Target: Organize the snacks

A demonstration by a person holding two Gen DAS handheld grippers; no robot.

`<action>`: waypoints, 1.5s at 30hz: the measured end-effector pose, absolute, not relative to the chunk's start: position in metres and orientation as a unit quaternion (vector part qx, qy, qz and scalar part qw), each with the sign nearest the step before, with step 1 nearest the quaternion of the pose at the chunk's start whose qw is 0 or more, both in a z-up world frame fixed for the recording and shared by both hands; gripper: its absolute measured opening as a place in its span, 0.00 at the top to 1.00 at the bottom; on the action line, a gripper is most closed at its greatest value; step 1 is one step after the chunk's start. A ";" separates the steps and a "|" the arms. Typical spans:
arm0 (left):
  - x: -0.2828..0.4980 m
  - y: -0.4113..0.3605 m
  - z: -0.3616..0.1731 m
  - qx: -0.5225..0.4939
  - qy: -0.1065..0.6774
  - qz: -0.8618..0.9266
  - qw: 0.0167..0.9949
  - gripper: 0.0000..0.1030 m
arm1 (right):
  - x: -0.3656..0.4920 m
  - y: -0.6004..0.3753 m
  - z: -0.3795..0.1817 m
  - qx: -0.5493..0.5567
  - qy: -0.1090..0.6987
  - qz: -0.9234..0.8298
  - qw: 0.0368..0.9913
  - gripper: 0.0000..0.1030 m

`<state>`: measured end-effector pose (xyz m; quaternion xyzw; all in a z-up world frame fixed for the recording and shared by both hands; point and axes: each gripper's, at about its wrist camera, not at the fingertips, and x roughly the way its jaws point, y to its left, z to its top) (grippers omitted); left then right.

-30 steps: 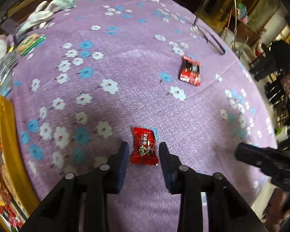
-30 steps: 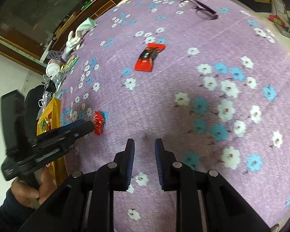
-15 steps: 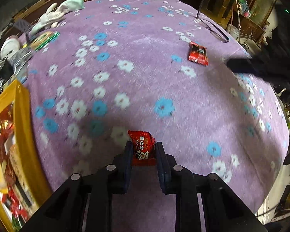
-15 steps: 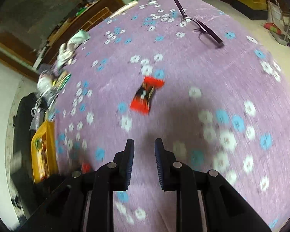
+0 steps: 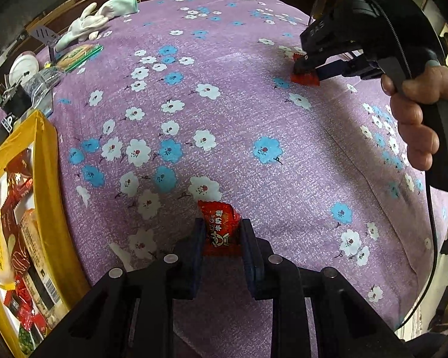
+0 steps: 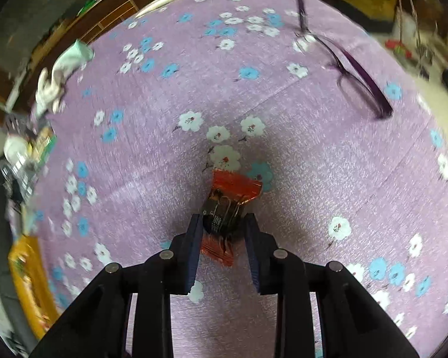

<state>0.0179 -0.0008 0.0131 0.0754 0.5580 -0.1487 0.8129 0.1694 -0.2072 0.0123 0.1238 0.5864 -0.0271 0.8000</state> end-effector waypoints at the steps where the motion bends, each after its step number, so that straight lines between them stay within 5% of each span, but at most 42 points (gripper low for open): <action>1: 0.018 -0.002 0.013 0.078 0.557 -0.149 0.813 0.77 | 0.169 -0.203 0.012 0.105 0.586 -0.027 0.803 0.76; 4: 0.022 -0.004 0.012 0.080 0.557 -0.149 0.813 0.77 | 0.159 -0.200 0.012 0.091 0.584 -0.011 0.807 0.88; 9: 0.025 -0.006 0.012 0.084 0.555 -0.150 0.814 0.77 | 0.109 -0.200 0.015 0.126 0.580 0.029 0.804 0.91; 20: 0.018 -0.009 0.012 0.096 0.553 -0.157 0.813 0.77 | -0.007 -0.190 0.006 0.175 0.585 0.086 0.787 0.91; 45: 0.020 -0.014 0.011 0.100 0.546 -0.161 0.816 0.77 | -0.011 -0.191 0.004 0.181 0.586 0.081 0.786 0.93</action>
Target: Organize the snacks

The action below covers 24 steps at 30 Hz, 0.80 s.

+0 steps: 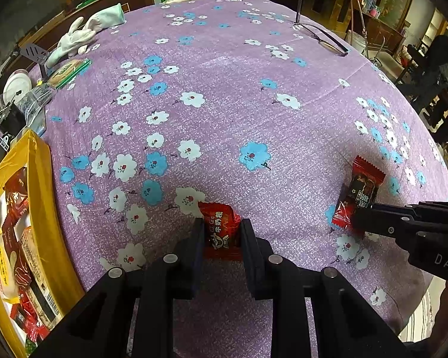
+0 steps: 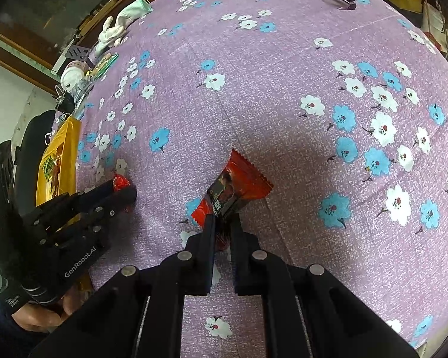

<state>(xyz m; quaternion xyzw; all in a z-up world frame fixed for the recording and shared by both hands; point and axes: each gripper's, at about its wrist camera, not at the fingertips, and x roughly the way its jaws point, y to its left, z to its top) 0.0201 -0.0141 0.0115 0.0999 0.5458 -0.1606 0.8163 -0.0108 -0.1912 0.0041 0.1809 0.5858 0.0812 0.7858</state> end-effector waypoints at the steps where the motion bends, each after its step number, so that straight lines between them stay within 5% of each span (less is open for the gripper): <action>1: 0.020 -0.014 0.012 0.101 0.545 -0.160 0.817 0.77 | -0.011 -0.191 0.004 0.180 0.586 0.081 0.786 0.93; 24: 0.017 -0.017 0.014 0.106 0.541 -0.164 0.818 0.78 | -0.010 -0.187 0.004 0.175 0.586 0.078 0.787 0.93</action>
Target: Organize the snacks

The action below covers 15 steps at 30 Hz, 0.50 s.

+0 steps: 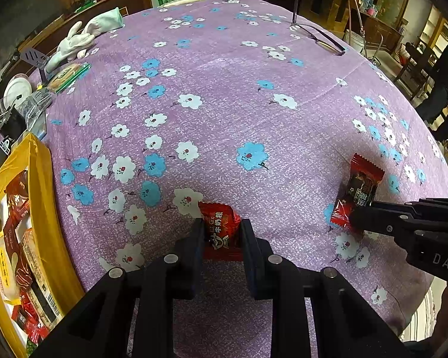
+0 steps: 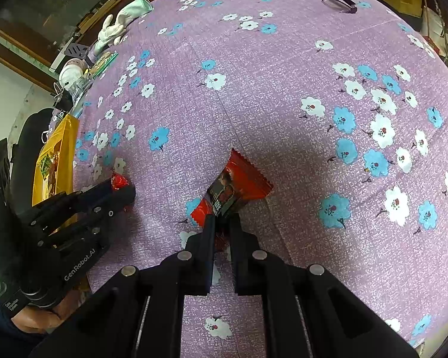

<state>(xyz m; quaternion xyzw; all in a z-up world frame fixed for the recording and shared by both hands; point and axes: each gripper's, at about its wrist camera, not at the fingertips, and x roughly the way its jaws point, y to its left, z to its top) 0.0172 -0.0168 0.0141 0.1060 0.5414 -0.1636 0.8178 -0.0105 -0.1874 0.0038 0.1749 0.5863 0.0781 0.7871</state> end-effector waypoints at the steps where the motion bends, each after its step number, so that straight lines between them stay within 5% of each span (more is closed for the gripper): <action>1: 0.017 -0.017 0.014 0.106 0.542 -0.164 0.818 0.78 | -0.011 -0.187 0.004 0.175 0.586 0.078 0.787 0.93; 15: 0.015 -0.019 0.017 0.105 0.539 -0.173 0.818 0.78 | -0.011 -0.187 0.003 0.177 0.585 0.075 0.788 0.93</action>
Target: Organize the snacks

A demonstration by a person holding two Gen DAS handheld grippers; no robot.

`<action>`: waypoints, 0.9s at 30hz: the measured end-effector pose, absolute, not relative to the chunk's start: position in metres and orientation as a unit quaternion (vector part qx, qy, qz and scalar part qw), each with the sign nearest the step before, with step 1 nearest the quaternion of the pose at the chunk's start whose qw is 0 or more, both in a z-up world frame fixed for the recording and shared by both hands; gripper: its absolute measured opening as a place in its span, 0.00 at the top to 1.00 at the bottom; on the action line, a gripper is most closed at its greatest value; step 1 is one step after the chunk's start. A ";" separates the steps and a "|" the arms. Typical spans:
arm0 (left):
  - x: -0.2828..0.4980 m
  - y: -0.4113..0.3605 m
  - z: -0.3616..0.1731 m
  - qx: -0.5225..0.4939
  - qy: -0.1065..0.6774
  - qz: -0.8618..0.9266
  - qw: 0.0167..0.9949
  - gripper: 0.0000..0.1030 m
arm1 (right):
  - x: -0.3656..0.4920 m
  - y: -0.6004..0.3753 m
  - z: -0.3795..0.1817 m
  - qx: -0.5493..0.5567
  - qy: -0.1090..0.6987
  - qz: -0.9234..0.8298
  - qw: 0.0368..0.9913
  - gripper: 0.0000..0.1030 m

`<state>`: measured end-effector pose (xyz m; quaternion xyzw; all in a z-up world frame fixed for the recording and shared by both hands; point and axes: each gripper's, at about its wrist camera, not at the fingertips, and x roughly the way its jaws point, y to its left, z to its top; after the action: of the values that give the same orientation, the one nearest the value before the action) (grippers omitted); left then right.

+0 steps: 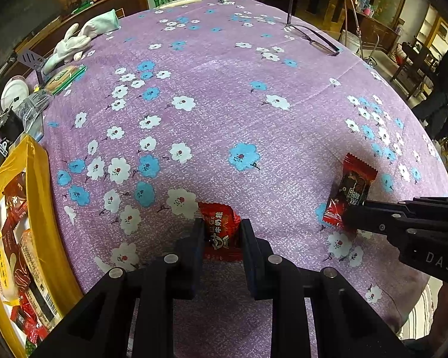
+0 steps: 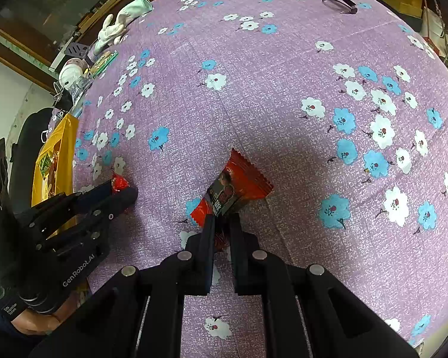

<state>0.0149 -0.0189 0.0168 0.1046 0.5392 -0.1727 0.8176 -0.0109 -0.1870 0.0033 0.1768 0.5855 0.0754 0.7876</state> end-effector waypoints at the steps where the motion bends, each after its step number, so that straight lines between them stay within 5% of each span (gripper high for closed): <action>1: 0.015 -0.019 0.017 0.104 0.539 -0.173 0.818 0.78 | -0.011 -0.187 0.004 0.177 0.585 0.075 0.788 0.93; 27: 0.014 -0.021 0.021 0.101 0.538 -0.179 0.817 0.78 | -0.013 -0.195 0.012 0.187 0.575 0.068 0.794 0.92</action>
<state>0.0137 -0.0212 0.0206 0.1010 0.5383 -0.1793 0.8173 -0.0131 -0.1949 0.0121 0.1870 0.5749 0.0679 0.7936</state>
